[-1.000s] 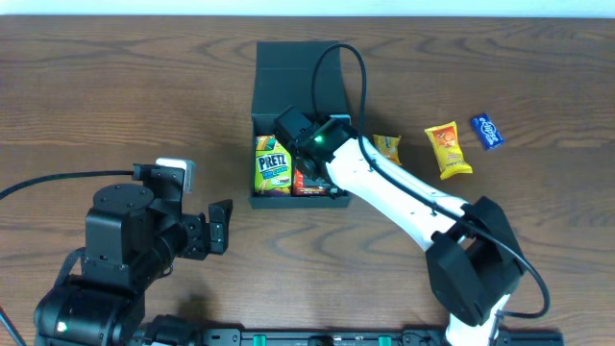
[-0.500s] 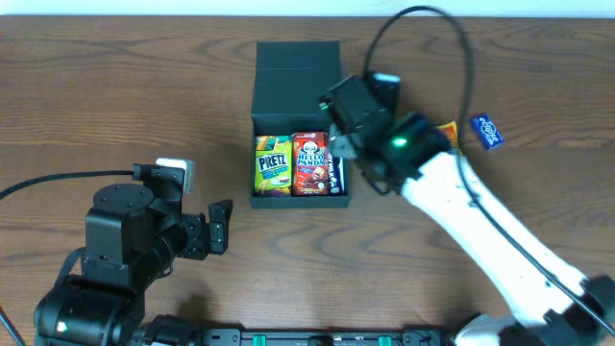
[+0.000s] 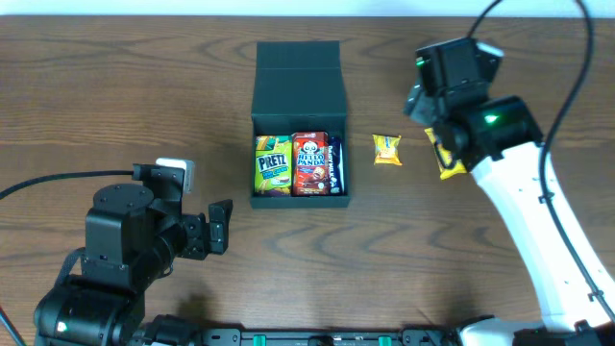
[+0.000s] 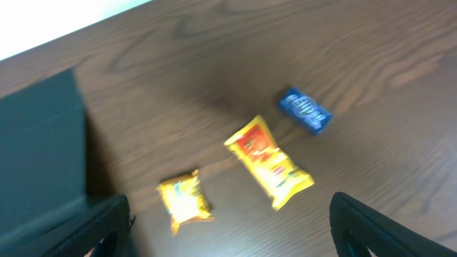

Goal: Pack container
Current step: 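Withdraw the right gripper toward the orange snack bag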

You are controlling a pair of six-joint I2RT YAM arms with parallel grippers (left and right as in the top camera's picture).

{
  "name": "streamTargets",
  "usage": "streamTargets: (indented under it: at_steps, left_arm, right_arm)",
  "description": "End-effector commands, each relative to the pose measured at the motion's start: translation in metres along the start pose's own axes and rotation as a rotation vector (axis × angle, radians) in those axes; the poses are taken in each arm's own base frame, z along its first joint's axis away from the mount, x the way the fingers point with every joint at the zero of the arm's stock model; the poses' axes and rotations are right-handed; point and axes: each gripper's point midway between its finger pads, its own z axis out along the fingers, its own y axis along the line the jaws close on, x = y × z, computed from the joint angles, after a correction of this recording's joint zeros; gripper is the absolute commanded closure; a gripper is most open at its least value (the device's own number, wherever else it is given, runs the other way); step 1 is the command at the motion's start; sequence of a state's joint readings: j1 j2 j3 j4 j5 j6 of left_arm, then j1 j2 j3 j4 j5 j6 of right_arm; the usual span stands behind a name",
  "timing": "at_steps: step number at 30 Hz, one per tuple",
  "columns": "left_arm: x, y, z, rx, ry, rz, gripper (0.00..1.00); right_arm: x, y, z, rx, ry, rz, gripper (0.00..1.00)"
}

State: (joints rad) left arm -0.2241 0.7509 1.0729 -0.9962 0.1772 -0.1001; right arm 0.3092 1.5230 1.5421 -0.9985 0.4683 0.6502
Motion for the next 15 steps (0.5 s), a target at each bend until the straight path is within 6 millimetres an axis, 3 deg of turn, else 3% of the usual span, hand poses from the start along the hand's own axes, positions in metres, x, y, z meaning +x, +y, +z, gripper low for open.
streamTargets:
  at_steps: [1,7,15]
  left_arm:
    - [0.000,-0.001,-0.001,0.003,-0.001,0.007,0.05]
    - [0.000,-0.001,-0.001,0.003,-0.001,0.007,0.05]
    - [0.000,-0.001,-0.001,0.003,-0.001,0.007,0.05]
  right_arm:
    - [-0.012,-0.015,0.013,0.038,-0.003,-0.006,0.11]
    - [-0.017,-0.021,0.047,0.043,0.032,-0.013,0.12]
    - [-0.016,-0.030,0.114,0.107,0.071,-0.065,0.13]
